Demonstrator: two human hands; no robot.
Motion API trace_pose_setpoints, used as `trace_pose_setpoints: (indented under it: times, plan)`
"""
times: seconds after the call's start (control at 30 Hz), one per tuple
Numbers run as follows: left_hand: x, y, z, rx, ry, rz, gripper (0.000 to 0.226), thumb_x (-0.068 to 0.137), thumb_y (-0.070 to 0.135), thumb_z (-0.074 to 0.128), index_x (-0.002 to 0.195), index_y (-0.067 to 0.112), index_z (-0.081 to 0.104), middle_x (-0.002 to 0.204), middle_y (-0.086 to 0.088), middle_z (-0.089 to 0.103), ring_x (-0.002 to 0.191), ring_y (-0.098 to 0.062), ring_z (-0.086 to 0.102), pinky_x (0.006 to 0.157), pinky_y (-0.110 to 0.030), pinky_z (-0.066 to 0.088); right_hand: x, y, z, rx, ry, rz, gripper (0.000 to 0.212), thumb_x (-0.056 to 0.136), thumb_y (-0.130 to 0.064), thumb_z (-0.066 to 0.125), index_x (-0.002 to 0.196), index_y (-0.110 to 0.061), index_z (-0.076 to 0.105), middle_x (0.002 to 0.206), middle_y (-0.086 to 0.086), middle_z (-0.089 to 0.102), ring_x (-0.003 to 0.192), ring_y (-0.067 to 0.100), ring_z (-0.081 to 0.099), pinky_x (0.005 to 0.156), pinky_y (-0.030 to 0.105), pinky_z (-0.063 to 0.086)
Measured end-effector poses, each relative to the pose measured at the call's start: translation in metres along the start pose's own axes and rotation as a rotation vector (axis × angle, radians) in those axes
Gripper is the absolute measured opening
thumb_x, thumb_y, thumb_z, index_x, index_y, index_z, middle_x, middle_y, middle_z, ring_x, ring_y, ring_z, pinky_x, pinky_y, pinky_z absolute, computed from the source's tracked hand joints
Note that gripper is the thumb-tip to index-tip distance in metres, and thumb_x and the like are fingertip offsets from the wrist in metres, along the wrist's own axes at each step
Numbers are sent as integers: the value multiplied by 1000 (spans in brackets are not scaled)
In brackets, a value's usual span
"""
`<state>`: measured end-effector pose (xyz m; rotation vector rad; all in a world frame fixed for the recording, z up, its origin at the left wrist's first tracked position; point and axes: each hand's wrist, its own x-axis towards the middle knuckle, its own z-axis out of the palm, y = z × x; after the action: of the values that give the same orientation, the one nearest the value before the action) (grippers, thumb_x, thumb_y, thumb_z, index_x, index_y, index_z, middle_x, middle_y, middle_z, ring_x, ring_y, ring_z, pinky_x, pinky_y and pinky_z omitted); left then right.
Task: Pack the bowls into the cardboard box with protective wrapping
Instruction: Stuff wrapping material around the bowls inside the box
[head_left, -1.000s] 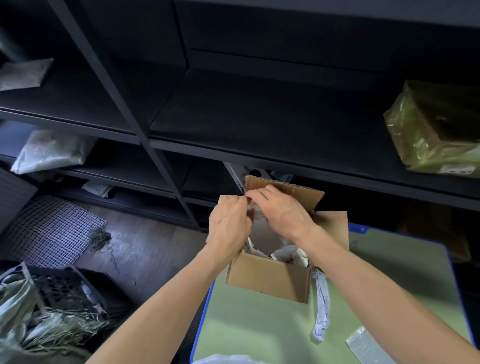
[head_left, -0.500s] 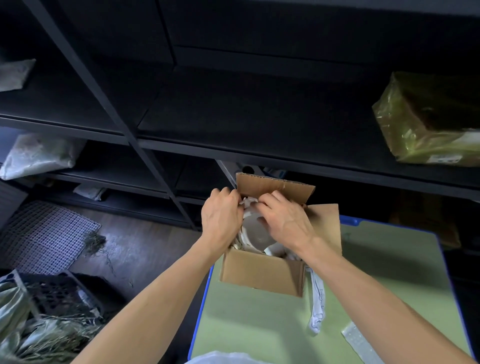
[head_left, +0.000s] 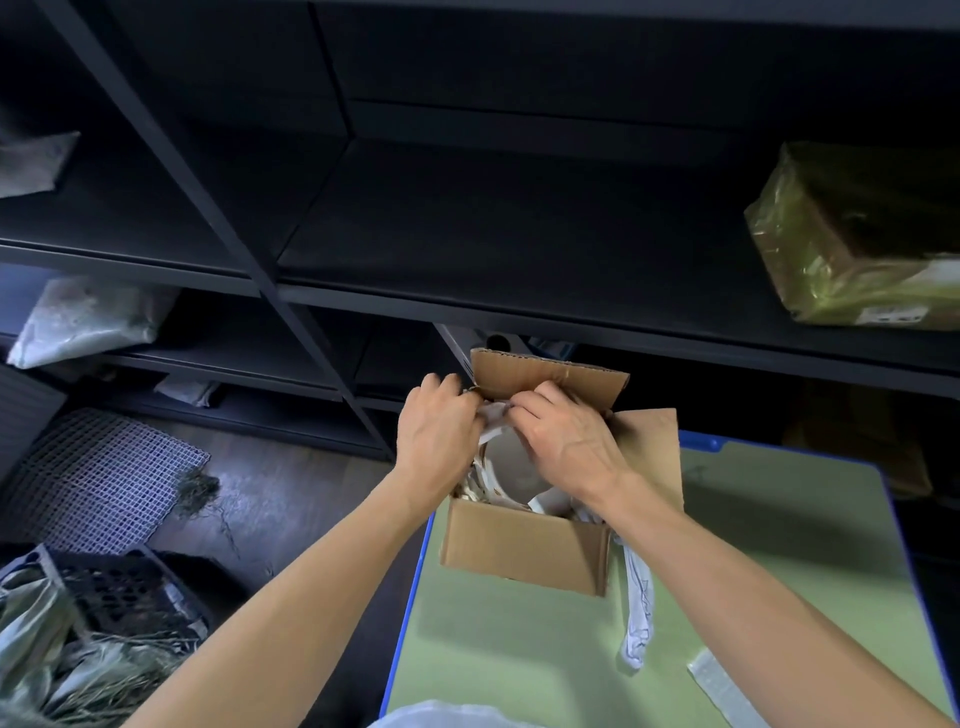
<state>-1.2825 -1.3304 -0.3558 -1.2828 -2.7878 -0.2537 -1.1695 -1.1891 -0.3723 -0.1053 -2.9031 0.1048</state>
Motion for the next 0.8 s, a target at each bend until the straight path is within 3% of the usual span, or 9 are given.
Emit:
trace_pose_setpoints:
  times: [0.07, 0.17, 0.27, 0.47, 0.67, 0.8]
  plan:
    - [-15, -8, -2, -136, 98, -27, 15, 95, 28, 59, 101, 21, 71, 83, 5, 58, 75, -16, 40, 64, -31, 42, -1, 0, -3, 26, -16, -24, 28, 89, -13, 61, 116, -17, 67, 115, -7, 65, 102, 20, 56, 79, 35, 54]
    - [-35, -16, 0, -230, 166, 77, 10, 93, 21, 65, 101, 23, 71, 92, 8, 57, 77, -11, 34, 66, -27, 42, 0, -1, -3, 31, -53, -43, 40, 86, -14, 65, 125, -21, 63, 125, -12, 61, 103, 18, 55, 77, 32, 53]
    - [-43, -18, 2, -147, 117, 122, 13, 96, 25, 63, 94, 24, 75, 92, 5, 52, 78, -16, 37, 63, -31, 44, 1, -5, 0, 18, -71, -44, 44, 82, -14, 70, 124, -20, 63, 129, -11, 59, 104, 19, 55, 75, 34, 56]
    - [-34, -15, -4, 11, -11, 153, 33, 99, 35, 48, 82, 29, 75, 87, 6, 41, 81, -15, 24, 65, -29, 31, 7, -10, 3, -18, -202, -28, 49, 88, -18, 65, 136, -20, 55, 142, -12, 49, 114, 20, 47, 93, 38, 51]
    - [-39, -11, -6, 91, -99, 119, 41, 104, 45, 32, 99, 31, 71, 106, 1, 50, 91, -18, 37, 70, -29, 27, -1, -10, 0, -45, -154, 32, 40, 83, -14, 68, 123, -17, 65, 125, -8, 59, 107, 20, 53, 77, 35, 55]
    - [-37, -8, -5, 94, -162, 94, 47, 105, 46, 26, 103, 29, 69, 112, 1, 48, 95, -19, 39, 74, -29, 31, -1, -11, -1, -62, -222, 67, 47, 82, -18, 68, 129, -18, 60, 124, -9, 57, 106, 19, 51, 84, 34, 50]
